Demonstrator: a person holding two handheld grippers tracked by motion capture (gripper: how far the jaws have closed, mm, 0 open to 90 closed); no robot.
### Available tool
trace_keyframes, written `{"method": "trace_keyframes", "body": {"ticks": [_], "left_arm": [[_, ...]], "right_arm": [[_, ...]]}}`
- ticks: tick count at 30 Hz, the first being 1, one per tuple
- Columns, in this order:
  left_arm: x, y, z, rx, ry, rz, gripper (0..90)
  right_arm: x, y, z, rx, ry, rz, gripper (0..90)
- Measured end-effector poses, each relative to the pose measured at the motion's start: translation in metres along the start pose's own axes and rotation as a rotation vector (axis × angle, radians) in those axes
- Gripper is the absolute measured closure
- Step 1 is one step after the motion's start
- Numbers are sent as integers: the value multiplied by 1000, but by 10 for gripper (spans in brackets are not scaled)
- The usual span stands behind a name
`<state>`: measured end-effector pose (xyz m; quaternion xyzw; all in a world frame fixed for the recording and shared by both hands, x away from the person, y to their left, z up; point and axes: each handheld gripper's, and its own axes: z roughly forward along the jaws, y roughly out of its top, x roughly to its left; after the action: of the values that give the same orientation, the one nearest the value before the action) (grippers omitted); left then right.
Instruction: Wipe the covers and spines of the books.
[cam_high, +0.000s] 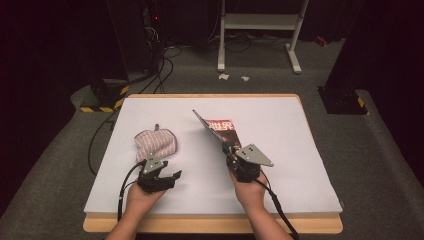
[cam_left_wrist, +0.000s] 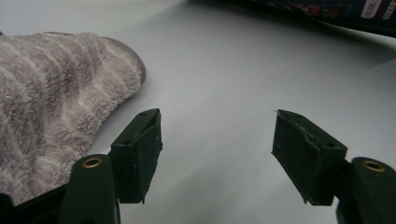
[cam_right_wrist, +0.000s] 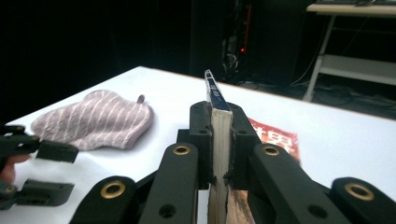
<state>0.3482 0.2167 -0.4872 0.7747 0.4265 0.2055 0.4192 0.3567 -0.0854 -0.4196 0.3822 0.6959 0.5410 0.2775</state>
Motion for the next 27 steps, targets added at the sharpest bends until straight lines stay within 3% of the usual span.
{"method": "trace_keyframes", "body": {"ticks": [8, 14, 19, 23, 27], "left_arm": [[1, 0, -1, 1, 6, 3, 330], [1, 0, -2, -1, 9, 2, 330], [1, 0, -2, 0, 10, 5, 331], [-1, -1, -2, 4, 7, 9, 331], [-8, -2, 1, 16, -16, 18, 329]], "right_arm": [[15, -18, 13, 52, 42, 6, 829], [27, -28, 19, 86, 90, 17, 763], [33, -30, 19, 96, 182, 49, 662], [38, -25, 16, 79, 199, 49, 628], [33, -27, 18, 102, 173, 30, 594]]}}
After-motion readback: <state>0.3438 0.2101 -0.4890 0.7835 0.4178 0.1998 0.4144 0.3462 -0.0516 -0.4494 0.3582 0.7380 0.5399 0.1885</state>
